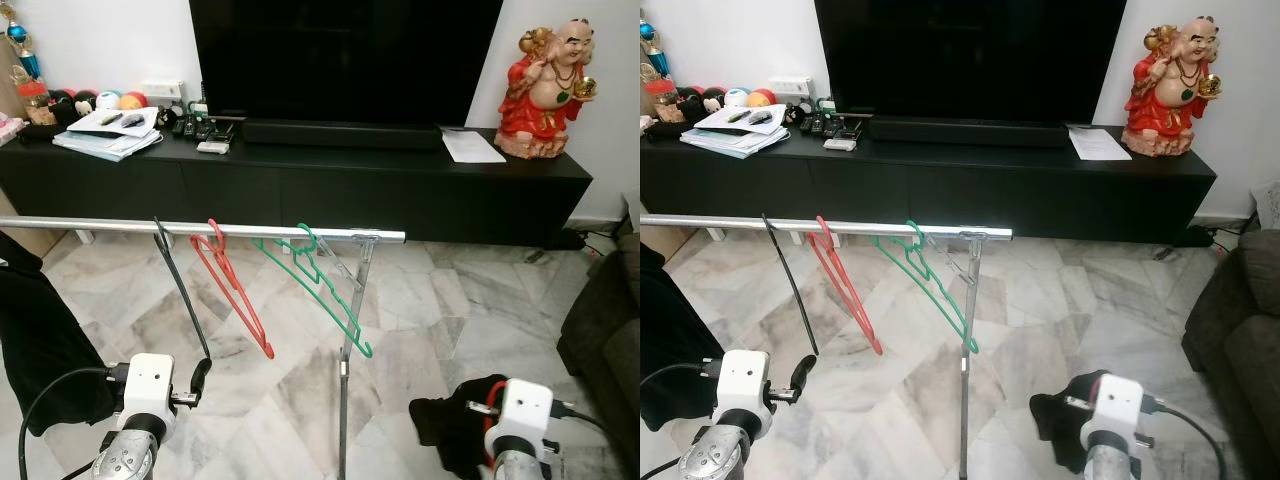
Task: Hang hanger
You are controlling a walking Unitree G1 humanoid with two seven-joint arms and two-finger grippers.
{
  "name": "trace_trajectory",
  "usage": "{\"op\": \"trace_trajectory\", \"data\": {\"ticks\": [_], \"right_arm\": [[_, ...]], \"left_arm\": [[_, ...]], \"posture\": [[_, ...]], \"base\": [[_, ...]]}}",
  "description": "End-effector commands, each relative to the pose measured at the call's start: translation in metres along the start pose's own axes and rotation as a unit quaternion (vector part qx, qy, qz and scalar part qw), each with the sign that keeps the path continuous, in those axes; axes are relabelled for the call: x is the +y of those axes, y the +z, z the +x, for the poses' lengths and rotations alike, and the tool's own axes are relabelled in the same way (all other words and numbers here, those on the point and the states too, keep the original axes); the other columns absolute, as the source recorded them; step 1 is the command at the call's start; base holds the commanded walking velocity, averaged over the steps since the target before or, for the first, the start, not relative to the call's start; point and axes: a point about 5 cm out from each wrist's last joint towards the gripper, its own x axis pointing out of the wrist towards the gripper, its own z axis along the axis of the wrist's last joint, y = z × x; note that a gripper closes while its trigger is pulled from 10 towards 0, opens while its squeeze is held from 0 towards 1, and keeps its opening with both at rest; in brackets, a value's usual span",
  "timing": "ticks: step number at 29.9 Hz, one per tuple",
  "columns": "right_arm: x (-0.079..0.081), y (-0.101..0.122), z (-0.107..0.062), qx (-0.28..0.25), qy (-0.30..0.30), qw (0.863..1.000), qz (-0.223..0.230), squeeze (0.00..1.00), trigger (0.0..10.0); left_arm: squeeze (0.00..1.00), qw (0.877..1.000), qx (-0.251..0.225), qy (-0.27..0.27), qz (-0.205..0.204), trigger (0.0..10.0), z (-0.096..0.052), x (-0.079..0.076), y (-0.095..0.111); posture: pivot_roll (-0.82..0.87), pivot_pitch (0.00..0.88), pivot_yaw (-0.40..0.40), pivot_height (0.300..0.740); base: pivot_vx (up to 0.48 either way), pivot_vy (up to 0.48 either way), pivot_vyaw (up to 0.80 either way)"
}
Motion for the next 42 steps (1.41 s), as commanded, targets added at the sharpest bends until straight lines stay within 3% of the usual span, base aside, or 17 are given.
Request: {"op": "trace_trajectory", "data": {"ticks": [1, 7, 13, 16, 23, 32, 42], "right_arm": [[-0.003, -0.001, 0.002, 0.013, 0.006, 1.0, 0.0, 0.0, 10.0], [-0.002, 0.01, 0.01, 0.004, 0.016, 1.0, -0.012, 0.0, 10.0], [0.0, 0.011, 0.014, 0.022, 0.021, 0.999, 0.023, 0.0, 10.0], [0.001, 0.007, 0.013, 0.035, 0.025, 0.999, 0.02, 0.0, 10.0], [-0.002, -0.003, 0.01, 0.065, 0.034, 0.997, 0.017, 0.0, 10.0], [-0.001, -0.016, 0.004, 0.107, 0.046, 0.993, 0.016, 0.0, 10.0], [0.004, -0.015, 0.005, 0.105, 0.064, 0.992, 0.02, 0.0, 10.0]], "left_arm": [[0.0, 1.0, -0.013, 0.006, -0.002, 10.0, 0.002, -0.001, 0.006], [0.0, 1.0, -0.015, 0.014, -0.008, 10.0, 0.003, -0.005, 0.008], [0.0, 1.0, -0.02, 0.022, -0.011, 10.0, 0.005, -0.006, 0.01], [0.0, 0.999, -0.027, 0.029, -0.012, 10.0, 0.006, -0.005, 0.013], [0.0, 0.999, -0.033, 0.024, -0.003, 10.0, 0.006, -0.009, 0.016], [0.0, 0.997, -0.076, 0.019, 0.019, 10.0, 0.009, -0.021, 0.035], [0.0, 0.996, -0.09, 0.026, 0.01, 10.0, 0.012, -0.018, 0.043]], "posture": [[0.09, 0.0, -0.034, 0.74], [0.09, 0.0, -0.045, 0.74], [0.1, 0.0, -0.052, 0.74], [0.1, 0.0, -0.066, 0.74], [0.11, 0.0, -0.084, 0.74], [0.11, 0.0, -0.104, 0.74], [0.1, 0.0, -0.1, 0.74]], "base": [[0.0, -0.322, 0.0], [0.0, -0.439, 0.47], [0.0, -0.436, 0.2], [0.0, -0.354, 0.0], [0.0, 0.0, 0.0], [0.0, 0.0, 0.0], [0.162, 0.0, 0.0]]}}
